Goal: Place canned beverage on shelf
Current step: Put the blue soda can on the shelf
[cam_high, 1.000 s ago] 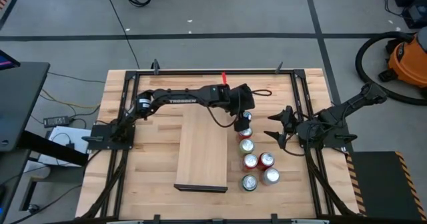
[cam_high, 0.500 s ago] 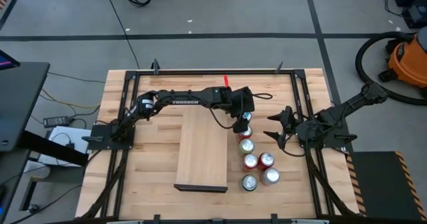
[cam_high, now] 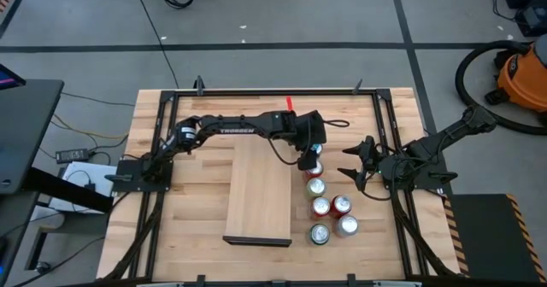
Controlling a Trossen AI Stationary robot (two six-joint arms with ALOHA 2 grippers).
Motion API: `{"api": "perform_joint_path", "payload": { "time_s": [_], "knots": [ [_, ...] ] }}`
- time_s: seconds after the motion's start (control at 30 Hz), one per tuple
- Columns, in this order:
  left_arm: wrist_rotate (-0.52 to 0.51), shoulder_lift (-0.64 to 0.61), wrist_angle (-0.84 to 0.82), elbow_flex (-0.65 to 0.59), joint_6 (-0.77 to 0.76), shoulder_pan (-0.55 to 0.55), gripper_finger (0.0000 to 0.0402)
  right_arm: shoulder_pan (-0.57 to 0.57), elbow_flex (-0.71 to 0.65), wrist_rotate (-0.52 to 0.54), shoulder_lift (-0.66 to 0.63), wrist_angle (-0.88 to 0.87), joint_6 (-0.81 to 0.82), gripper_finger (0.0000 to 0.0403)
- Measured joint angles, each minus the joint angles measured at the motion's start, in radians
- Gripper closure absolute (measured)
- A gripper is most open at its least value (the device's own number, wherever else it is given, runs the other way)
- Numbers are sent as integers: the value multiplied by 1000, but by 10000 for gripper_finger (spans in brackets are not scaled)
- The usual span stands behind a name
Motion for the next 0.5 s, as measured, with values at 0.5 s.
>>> {"api": "perform_joint_path", "payload": {
  "time_s": [0.5],
  "knots": [
    [1,-72,-184,229,98,8,155,28,0,-47,-63,99,-45,55]
  ]
}}
